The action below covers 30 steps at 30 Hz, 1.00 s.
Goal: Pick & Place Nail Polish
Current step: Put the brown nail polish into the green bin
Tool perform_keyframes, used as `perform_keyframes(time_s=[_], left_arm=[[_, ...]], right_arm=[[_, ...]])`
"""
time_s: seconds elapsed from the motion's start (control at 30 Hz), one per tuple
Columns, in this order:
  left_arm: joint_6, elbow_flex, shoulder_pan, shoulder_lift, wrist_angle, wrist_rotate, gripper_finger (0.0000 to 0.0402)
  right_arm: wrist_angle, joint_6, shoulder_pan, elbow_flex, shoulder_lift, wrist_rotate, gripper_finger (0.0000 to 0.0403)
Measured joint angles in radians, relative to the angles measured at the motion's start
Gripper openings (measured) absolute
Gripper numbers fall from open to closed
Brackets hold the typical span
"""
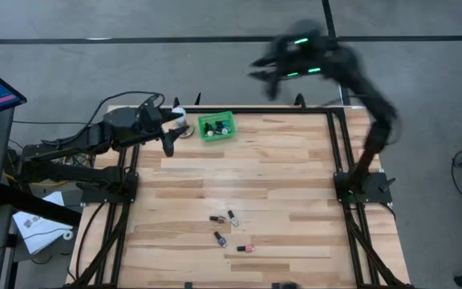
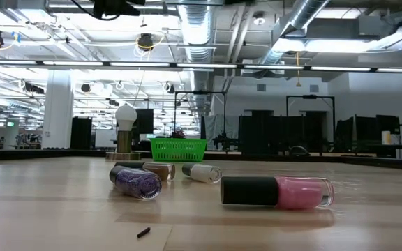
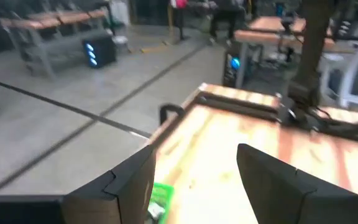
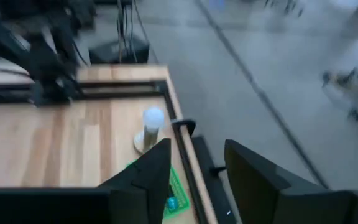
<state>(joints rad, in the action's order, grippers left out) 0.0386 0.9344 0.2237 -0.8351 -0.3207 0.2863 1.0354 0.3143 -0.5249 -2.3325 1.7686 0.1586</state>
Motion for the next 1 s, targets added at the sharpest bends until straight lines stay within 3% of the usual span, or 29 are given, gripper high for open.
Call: perform_keyframes(time_s=[0.17, 0.33, 0.63, 0.8, 1.0], left_arm=[[0.04, -0.07, -0.009, -0.011, 0.013, -0.096, 0.0221], [0.04, -0.203, -0.074, -0.049, 0.036, -0.205, 0.0221], [0.038, -0.366, -0.237, -0.216, 0.307, -0.321, 0.0221], [0.053, -0.377, -0.312, -0.339, 0.375, -0.343, 0.0221], [0.074, -0.377, -0.321, -0.425, 0.466, -0.343, 0.0221]], right_arm=[[0.181, 0.027, -0.056, 0.002, -0.222, 0.075, 0.0112], [0.365, 0.026, -0.068, 0.002, -0.414, 0.081, 0.0094], [0.393, -0.073, -0.067, 0.023, -0.664, 0.077, 0.0077], [0.351, -0.098, -0.067, 0.179, -0.847, 0.076, 0.0066], [0.184, -0.121, -0.066, 0.56, -1.092, 0.073, 0.0057]])
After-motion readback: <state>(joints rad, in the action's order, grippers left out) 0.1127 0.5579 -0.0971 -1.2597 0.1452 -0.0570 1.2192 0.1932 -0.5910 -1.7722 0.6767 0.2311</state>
